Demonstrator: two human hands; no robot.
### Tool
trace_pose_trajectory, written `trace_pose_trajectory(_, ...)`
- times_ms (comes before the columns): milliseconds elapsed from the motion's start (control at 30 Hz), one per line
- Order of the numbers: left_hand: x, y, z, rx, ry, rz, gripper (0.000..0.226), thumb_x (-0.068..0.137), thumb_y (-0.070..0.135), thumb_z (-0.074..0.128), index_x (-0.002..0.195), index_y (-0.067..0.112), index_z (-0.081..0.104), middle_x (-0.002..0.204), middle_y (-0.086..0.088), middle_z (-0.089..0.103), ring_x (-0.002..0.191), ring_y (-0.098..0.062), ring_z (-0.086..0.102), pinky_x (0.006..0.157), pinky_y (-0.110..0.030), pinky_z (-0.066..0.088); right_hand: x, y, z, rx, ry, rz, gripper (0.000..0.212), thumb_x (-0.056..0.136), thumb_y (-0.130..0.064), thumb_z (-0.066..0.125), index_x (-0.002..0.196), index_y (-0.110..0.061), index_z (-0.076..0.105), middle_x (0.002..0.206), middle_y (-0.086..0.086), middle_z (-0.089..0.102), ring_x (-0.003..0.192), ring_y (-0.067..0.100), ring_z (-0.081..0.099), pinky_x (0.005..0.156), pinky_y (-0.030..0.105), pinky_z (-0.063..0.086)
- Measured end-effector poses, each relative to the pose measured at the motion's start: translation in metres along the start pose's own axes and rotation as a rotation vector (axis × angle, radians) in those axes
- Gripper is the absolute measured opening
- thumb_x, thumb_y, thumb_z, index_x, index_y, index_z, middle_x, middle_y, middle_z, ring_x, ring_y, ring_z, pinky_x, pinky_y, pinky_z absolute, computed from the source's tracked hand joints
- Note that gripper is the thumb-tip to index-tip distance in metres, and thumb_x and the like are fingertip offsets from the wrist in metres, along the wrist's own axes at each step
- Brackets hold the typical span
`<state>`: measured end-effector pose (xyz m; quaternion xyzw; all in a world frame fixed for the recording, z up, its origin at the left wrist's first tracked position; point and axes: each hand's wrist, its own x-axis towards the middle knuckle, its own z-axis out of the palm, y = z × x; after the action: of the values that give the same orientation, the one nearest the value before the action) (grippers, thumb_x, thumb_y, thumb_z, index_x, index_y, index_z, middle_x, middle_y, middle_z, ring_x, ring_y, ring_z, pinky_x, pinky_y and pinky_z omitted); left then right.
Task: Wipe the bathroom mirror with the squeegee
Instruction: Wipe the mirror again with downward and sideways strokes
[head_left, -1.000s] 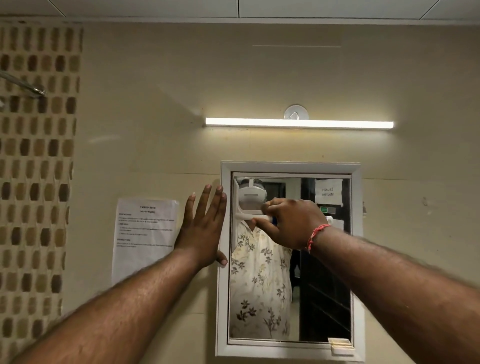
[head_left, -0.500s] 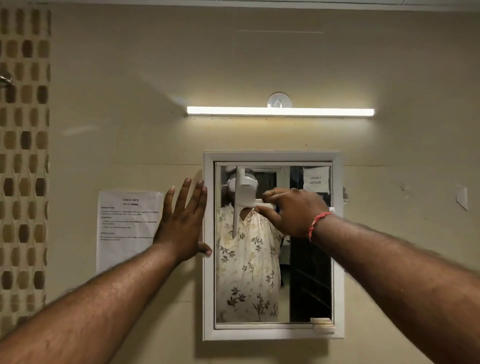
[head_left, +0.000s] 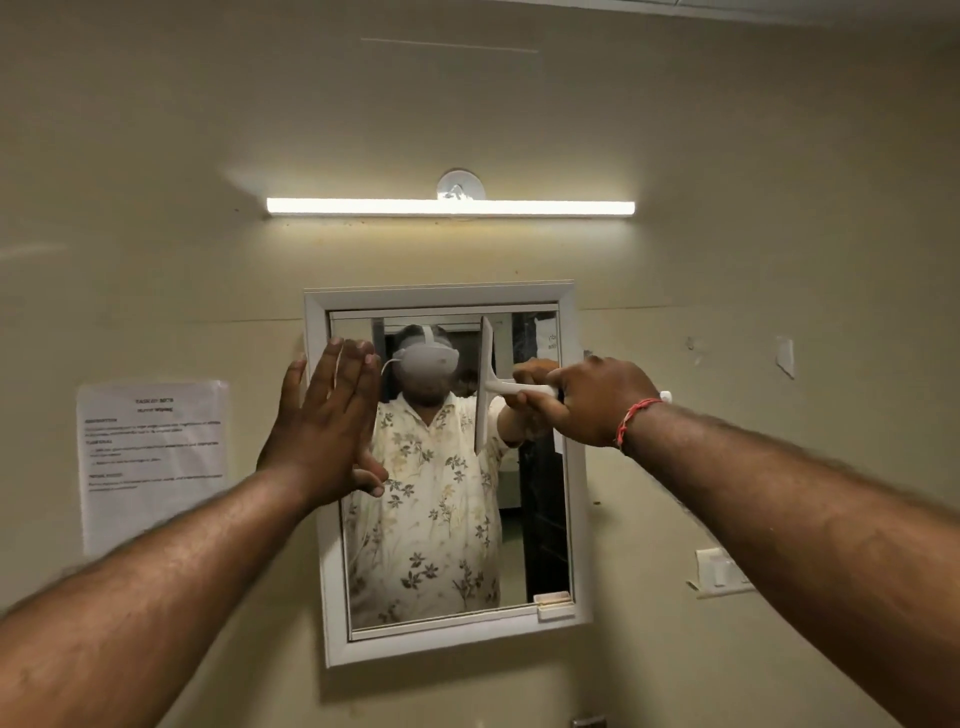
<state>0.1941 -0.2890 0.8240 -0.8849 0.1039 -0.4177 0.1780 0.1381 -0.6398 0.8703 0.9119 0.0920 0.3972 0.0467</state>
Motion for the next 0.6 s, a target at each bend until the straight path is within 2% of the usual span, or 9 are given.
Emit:
trace_pose_trajectory(100,0.007,0.017,-0.006,-0.007,-0.009,0.025,0.178,0.063,0.101,0.075,0.176,0.008,-0.026,0.185,-0.016,-0.035,0.169,-0.04,-0.039,0.139,-0.068,-0.011,-0.005,0.016,0.001,-0.067,-0.021,0.045,0.062,0.101,-0.08,0.032,0.092,-0.034,0.072,0.073,-0.01,0.063,0.068,0.014,0.064,0.068,0.035,0.061)
trace_pose_trajectory(167,0.011,0.027,-0.009,-0.017,-0.003,0.035,0.177,0.064,0.1,0.075,0.177,0.008,-0.025,0.185,-0.016,-0.035,0.169,-0.039,-0.04,0.139,-0.068,-0.011,-0.008,0.027,0.001,-0.106,-0.019,0.064,0.063,0.1,-0.083,0.03,0.081,-0.033,0.065,0.069,-0.011,0.061,0.064,0.013,0.061,0.065,0.034,0.06)
trace_pose_trajectory(400,0.007,0.043,-0.009,-0.05,-0.006,0.044,0.174,0.067,0.098,0.077,0.176,0.01,-0.026,0.182,-0.013,-0.042,0.167,-0.037,-0.044,0.14,-0.067,-0.011,-0.017,0.051,0.005,-0.124,-0.033,0.105,0.064,0.099,-0.084,0.031,0.075,-0.033,0.061,0.066,-0.011,0.059,0.061,0.012,0.058,0.068,0.038,0.063)
trace_pose_trajectory(600,-0.021,0.008,0.0,-0.082,-0.005,-0.029,0.184,0.059,0.096,0.084,0.175,0.013,-0.032,0.185,-0.012,-0.038,0.171,-0.036,-0.037,0.141,-0.064,-0.01,-0.017,0.056,0.012,-0.1,0.027,0.064,0.067,0.097,-0.086,0.027,0.069,-0.032,0.056,0.061,-0.011,0.057,0.057,0.012,0.057,0.063,0.037,0.062)
